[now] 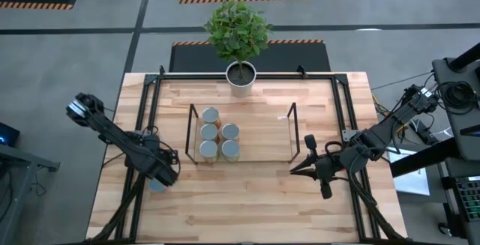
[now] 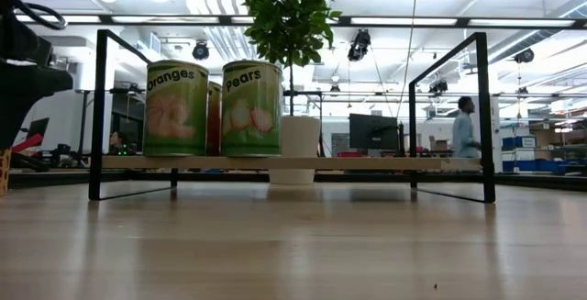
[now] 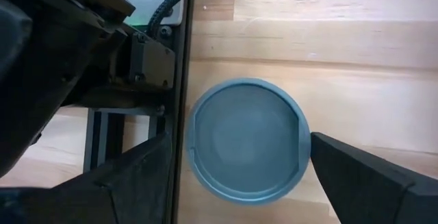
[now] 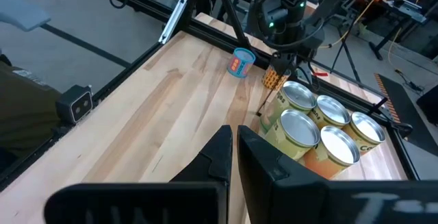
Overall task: Pick and place cans onto a shelf
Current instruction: Put the canned spicy black beans on the shelf
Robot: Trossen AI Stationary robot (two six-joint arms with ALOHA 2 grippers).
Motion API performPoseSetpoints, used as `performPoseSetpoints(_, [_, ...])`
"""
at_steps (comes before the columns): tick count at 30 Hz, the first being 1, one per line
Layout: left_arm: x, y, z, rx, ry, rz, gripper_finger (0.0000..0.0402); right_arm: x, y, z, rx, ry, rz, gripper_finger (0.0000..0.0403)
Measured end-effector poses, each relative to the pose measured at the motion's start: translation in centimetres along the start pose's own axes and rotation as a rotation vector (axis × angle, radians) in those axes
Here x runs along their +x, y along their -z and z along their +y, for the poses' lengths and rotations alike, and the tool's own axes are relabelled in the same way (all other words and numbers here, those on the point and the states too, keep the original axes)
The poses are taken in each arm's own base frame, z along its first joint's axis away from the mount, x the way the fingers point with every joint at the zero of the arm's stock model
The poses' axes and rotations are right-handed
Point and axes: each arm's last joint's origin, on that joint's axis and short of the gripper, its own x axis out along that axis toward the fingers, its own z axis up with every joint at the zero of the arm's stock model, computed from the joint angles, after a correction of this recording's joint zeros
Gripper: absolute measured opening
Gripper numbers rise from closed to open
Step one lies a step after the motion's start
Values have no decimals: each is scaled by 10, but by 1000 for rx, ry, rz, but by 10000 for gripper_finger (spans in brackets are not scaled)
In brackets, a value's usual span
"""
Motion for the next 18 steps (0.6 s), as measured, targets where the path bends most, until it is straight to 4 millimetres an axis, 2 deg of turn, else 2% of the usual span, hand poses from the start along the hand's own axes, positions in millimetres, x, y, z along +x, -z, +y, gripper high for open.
performPoseSetpoints(10, [9,7,-7,-1,-60,-55,326,0,0,0,0,0,1,13])
performPoseSetpoints(18, [12,18,-18,-5,33,28,326,0,1,0,-2,-1,5,13])
